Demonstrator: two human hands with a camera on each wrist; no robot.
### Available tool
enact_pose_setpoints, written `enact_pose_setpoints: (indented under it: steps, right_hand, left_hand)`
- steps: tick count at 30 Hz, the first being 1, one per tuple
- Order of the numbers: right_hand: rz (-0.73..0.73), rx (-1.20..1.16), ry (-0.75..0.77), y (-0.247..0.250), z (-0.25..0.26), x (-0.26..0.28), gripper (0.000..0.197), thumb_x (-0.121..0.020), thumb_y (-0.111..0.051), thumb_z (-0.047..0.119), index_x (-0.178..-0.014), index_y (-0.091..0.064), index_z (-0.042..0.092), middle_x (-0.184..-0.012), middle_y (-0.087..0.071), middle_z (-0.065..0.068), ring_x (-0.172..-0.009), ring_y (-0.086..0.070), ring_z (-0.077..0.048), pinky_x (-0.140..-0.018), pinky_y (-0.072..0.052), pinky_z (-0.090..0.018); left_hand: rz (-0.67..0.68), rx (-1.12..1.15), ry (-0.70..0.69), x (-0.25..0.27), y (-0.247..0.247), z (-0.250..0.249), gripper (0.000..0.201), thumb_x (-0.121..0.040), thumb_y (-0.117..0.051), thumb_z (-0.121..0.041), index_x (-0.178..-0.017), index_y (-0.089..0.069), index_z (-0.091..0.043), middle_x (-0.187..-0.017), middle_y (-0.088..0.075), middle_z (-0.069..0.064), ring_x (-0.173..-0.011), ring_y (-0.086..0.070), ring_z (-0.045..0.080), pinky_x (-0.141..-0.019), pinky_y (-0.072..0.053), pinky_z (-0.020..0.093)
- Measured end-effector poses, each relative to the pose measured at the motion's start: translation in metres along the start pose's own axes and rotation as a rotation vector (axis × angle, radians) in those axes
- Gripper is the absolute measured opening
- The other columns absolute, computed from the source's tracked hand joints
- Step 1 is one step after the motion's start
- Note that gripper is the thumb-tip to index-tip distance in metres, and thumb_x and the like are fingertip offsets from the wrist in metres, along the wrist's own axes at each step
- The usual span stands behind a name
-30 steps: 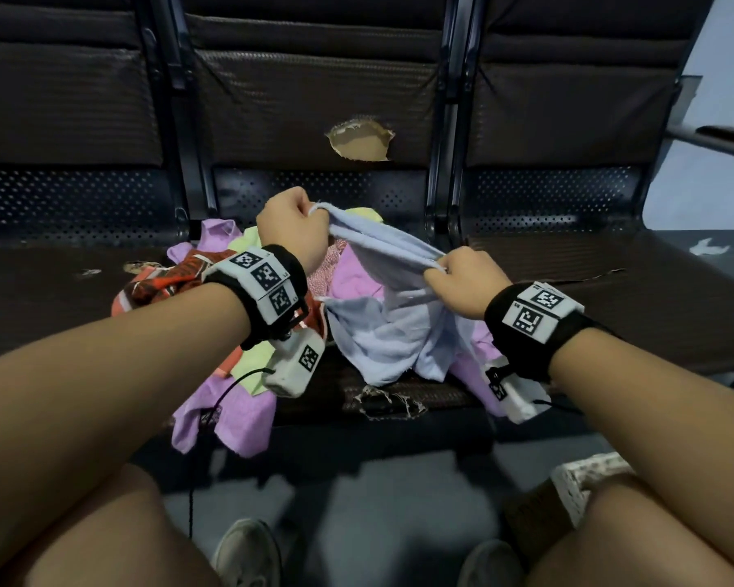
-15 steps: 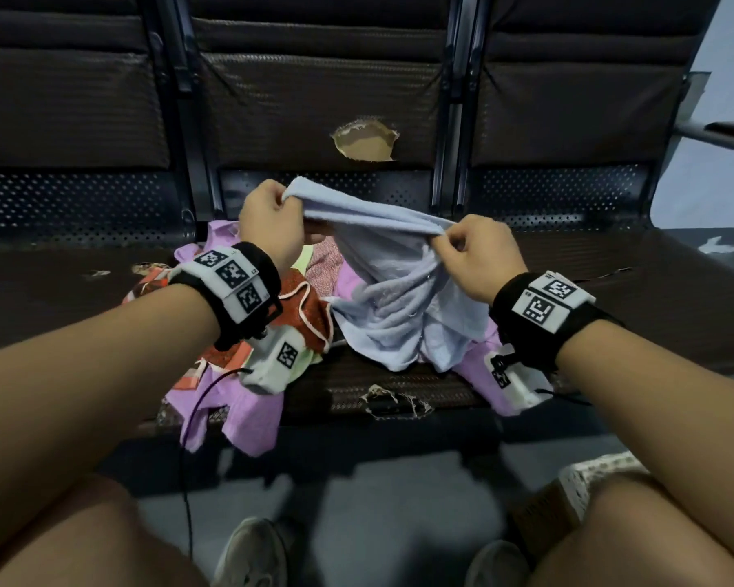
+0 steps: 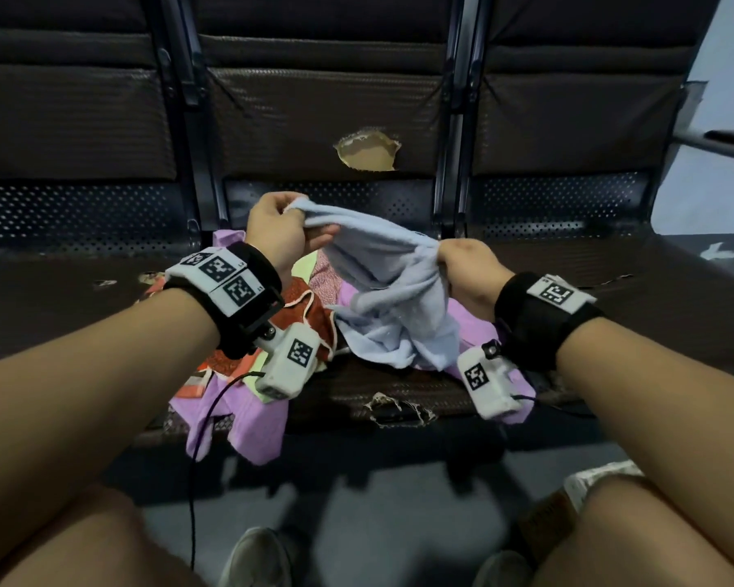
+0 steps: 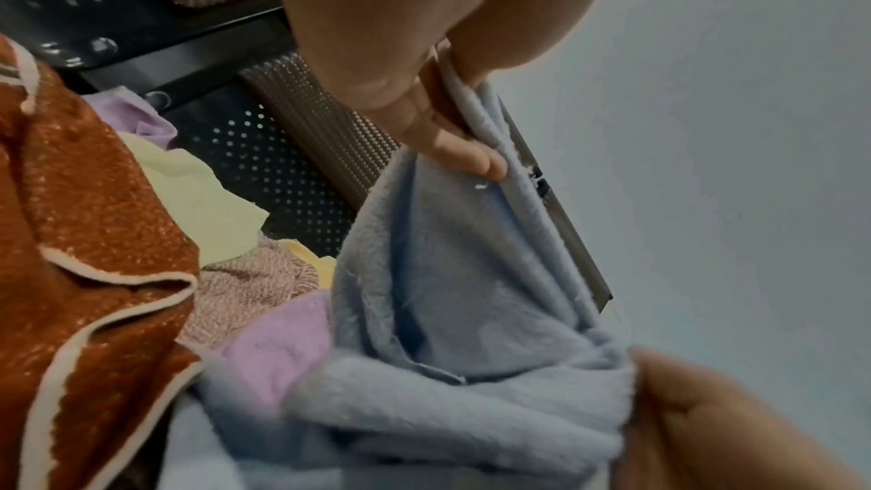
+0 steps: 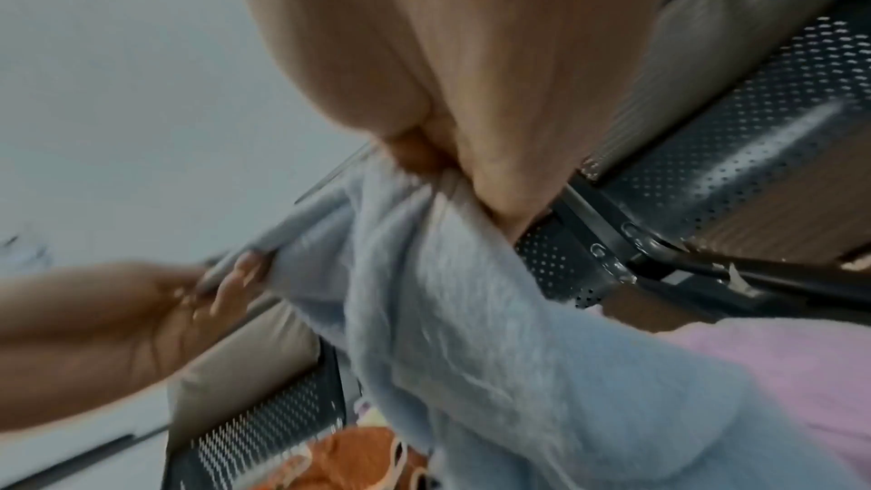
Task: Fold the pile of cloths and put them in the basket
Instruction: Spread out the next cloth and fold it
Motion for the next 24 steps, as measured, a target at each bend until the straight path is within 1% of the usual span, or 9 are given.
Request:
enact_pose_setpoints:
  steps: [2,4,7,9,12,15,19,22,24]
  right_hand:
    - [-0.099,-0.077,-0.038,0.007,-0.002,-0.001,0.031,-0.094,-0.04,0.009,-0.064,-0.045,0.012,-0.07,-0.045,-0.01,-0.075,-0.04,-0.024,-0.074,-0.031,-0.04]
    - [-0.073,-0.075,0.005,0.008,0.007,0.002,0.028,-0.087,-0.046,0.025,-0.061,-0.045,0.017,-0.066,-0.047,-0.005,-0.071,-0.042,-0.021,-0.073,-0.033,-0.038]
    - [0.104,0.307,0.204,-0.004,0.024,0.008,0.023,-0.08,-0.065,0.029,-0.064,-0.057,0.014,-0.062,-0.051,0.006,-0.064,-0.044,-0.012,-0.062,-0.037,-0.03]
    - [0.174,0.546,0.292,-0.014,0.024,0.01,0.017,-0.082,-0.072,0.027,-0.076,-0.067,0.012,-0.066,-0.059,0.005,-0.062,-0.049,-0.008,-0.059,-0.039,-0.027]
    - [0.114,0.695,0.354,-0.01,0.024,0.012,0.017,-0.092,-0.057,0.022,-0.076,-0.06,0.017,-0.073,-0.062,0.0,-0.069,-0.054,-0.016,-0.062,-0.039,-0.031]
    - [0.054,0.705,0.392,-0.003,0.029,0.013,0.025,-0.098,-0.044,0.018,-0.077,-0.055,0.008,-0.081,-0.06,-0.012,-0.079,-0.055,-0.028,-0.071,-0.04,-0.038]
    - [0.098,1.072,0.407,-0.007,0.025,0.01,0.011,-0.086,-0.059,0.016,-0.077,-0.056,0.01,-0.081,-0.055,-0.01,-0.079,-0.055,-0.031,-0.068,-0.041,-0.033]
    - [0.174,1.256,0.288,-0.003,0.01,0.007,0.026,-0.082,-0.072,0.027,-0.063,-0.055,0.017,-0.065,-0.053,-0.003,-0.071,-0.057,-0.029,-0.062,-0.039,-0.029]
    - [0.203,1.213,0.263,0.001,0.004,0.007,0.04,-0.085,-0.073,0.043,-0.06,-0.06,0.014,-0.056,-0.052,-0.001,-0.06,-0.053,-0.022,-0.055,-0.038,-0.029]
  left_hand:
    - [-0.013,-0.045,-0.005,-0.002,0.005,0.002,0.022,-0.101,-0.037,0.0,-0.112,-0.056,-0.004,-0.104,-0.063,0.019,-0.081,-0.07,0.024,-0.062,-0.059,0.027]
    - [-0.039,-0.052,-0.045,-0.005,0.009,-0.002,0.025,-0.099,-0.038,0.0,-0.11,-0.06,-0.006,-0.102,-0.065,0.015,-0.09,-0.067,0.025,-0.061,-0.057,0.025]
    - [-0.067,-0.048,-0.129,-0.007,0.015,-0.011,0.028,-0.095,-0.04,0.0,-0.109,-0.064,-0.003,-0.098,-0.069,0.014,-0.089,-0.069,0.025,-0.061,-0.056,0.025]
    - [-0.111,-0.086,-0.177,-0.007,0.022,-0.015,0.03,-0.094,-0.04,-0.001,-0.109,-0.065,-0.003,-0.099,-0.071,0.014,-0.089,-0.069,0.024,-0.06,-0.055,0.024]
    - [-0.119,-0.19,-0.238,-0.006,0.025,-0.017,0.031,-0.092,-0.039,-0.002,-0.109,-0.065,-0.006,-0.104,-0.07,0.016,-0.094,-0.07,0.025,-0.064,-0.059,0.028]
    - [-0.106,-0.259,-0.274,-0.005,0.027,-0.017,0.033,-0.091,-0.038,-0.002,-0.108,-0.066,-0.009,-0.106,-0.07,0.014,-0.098,-0.069,0.026,-0.076,-0.062,0.041]
    - [-0.12,-0.359,-0.313,-0.005,0.032,-0.018,0.041,-0.087,-0.037,0.0,-0.108,-0.068,-0.015,-0.108,-0.071,0.011,-0.103,-0.068,0.026,-0.088,-0.058,0.048]
    - [-0.128,-0.359,-0.288,-0.006,0.035,-0.014,0.043,-0.086,-0.036,0.003,-0.106,-0.07,-0.015,-0.103,-0.071,0.013,-0.096,-0.069,0.027,-0.082,-0.06,0.045]
    - [-0.137,-0.347,-0.258,-0.009,0.04,-0.01,0.042,-0.086,-0.036,0.002,-0.104,-0.07,-0.013,-0.094,-0.069,0.014,-0.078,-0.067,0.025,-0.066,-0.057,0.039]
Point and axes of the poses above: each hand's wrist, its own x-axis away from the middle knuckle, its own y-axis out of the back of the hand, z = x × y, the point moved 8 cm from there along -x, towards the middle knuckle
